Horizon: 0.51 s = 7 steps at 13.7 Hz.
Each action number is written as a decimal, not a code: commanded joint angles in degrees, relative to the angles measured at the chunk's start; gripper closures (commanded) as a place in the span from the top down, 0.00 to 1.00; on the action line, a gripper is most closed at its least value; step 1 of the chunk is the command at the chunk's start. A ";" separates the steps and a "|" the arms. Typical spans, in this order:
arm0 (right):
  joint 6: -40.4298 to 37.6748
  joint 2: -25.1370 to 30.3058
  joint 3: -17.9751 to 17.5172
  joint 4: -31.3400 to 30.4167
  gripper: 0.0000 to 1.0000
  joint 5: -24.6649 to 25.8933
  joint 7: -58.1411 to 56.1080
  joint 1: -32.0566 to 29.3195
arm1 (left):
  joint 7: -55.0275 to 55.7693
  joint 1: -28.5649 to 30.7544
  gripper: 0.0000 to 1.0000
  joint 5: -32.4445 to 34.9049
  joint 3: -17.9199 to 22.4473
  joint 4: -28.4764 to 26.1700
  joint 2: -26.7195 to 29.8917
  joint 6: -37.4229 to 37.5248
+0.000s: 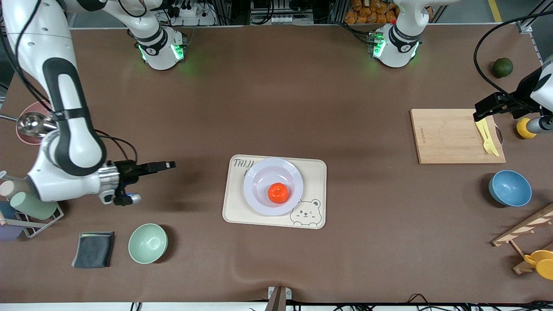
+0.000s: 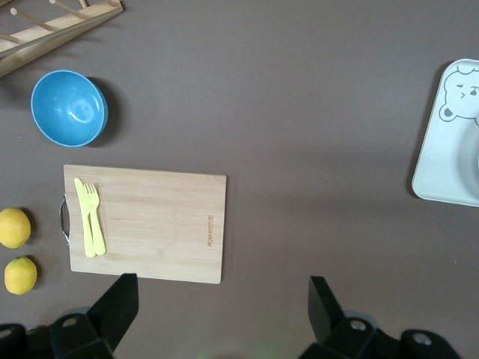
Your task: Place orange and plate with both arms
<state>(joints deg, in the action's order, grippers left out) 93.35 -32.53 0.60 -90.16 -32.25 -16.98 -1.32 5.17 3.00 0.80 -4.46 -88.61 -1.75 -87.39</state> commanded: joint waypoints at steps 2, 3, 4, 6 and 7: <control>-1.94 7.90 -1.04 -0.71 1.00 13.31 1.60 -0.97 | -1.04 -0.10 1.00 0.52 0.06 0.19 0.08 0.21; -3.16 9.92 -1.04 -0.72 1.00 16.40 1.60 -1.06 | -1.04 -0.10 1.00 0.52 0.06 0.19 0.08 0.21; -5.18 11.86 -1.04 -0.54 1.00 18.34 1.60 -1.41 | -1.04 -0.10 1.00 0.52 0.06 0.19 0.08 0.21; -8.18 16.51 -1.04 -0.63 1.00 19.24 1.60 -1.94 | -1.04 -0.10 1.00 0.52 0.06 0.19 0.08 0.21; -7.92 18.97 -1.04 -0.63 1.00 20.55 1.60 -1.76 | -1.04 -0.10 1.00 0.52 0.06 0.19 0.08 0.21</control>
<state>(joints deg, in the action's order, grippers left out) 85.91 -19.21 0.47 -89.06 -14.45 -16.33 -2.26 5.17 3.00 0.80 -4.46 -88.64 -1.77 -87.40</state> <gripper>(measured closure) 0.000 0.000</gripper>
